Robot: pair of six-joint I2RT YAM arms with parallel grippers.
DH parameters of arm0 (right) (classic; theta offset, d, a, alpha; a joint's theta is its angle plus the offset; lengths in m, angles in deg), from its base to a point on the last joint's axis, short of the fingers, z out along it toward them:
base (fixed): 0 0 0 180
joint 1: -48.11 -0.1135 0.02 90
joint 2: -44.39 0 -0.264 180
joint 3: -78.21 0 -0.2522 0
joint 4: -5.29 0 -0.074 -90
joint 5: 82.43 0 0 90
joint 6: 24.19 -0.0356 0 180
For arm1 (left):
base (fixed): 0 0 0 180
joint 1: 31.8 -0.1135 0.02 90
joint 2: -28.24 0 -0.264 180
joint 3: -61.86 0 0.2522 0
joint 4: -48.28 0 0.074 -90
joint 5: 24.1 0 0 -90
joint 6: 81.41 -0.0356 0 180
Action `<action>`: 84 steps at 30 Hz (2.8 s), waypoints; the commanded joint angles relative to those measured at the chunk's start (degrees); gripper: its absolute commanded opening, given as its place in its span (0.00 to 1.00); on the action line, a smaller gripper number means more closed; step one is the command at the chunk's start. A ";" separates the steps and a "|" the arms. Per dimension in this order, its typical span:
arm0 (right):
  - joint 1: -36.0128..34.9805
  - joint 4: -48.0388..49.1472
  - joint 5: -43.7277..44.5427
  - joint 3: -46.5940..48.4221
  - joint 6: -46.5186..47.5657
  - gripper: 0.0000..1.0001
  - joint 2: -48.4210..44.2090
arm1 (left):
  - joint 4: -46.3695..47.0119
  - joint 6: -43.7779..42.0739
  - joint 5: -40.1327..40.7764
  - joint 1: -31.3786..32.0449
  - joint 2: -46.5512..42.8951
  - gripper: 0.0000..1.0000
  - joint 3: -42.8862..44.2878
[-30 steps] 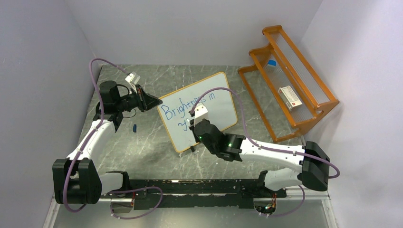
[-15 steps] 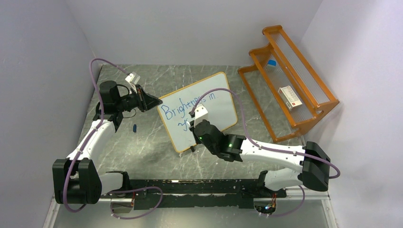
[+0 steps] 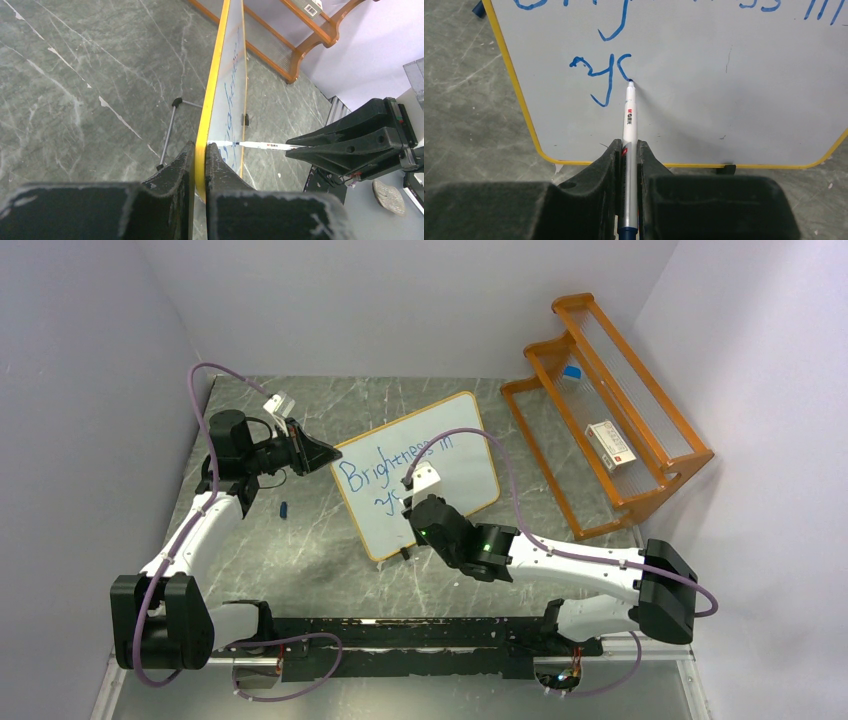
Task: Write a sentence on the whiteboard
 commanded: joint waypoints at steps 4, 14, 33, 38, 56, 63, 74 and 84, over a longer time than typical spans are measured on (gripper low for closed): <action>0.44 0.46 4.36 -0.34 0.01 0.00 -0.56 | -7.18 -3.71 3.87 1.40 2.16 0.05 -1.93; 0.47 3.46 4.24 1.22 1.42 0.00 0.70 | -7.33 -3.84 3.70 1.50 2.31 0.05 -1.79; 0.34 5.18 1.01 2.88 3.08 0.00 1.15 | -7.27 -3.76 3.81 1.48 2.38 0.05 -1.66; -0.06 3.90 0.27 2.86 2.96 0.00 0.82 | -7.33 -3.83 3.97 1.49 2.40 0.05 -1.66; 1.61 2.58 4.09 1.08 1.87 0.00 -1.31 | -7.44 -4.02 4.16 1.50 2.07 0.05 -1.75; 1.75 2.89 3.01 1.03 1.91 0.00 -0.30 | -7.44 -3.96 4.10 1.49 2.16 0.05 -1.67; 1.78 1.74 2.21 0.88 1.59 0.00 0.65 | -7.44 -4.11 4.22 1.49 2.27 0.05 -1.66; 1.71 -1.11 1.68 -0.73 0.03 0.00 -0.76 | -7.44 -4.02 4.19 1.49 2.28 0.05 -1.66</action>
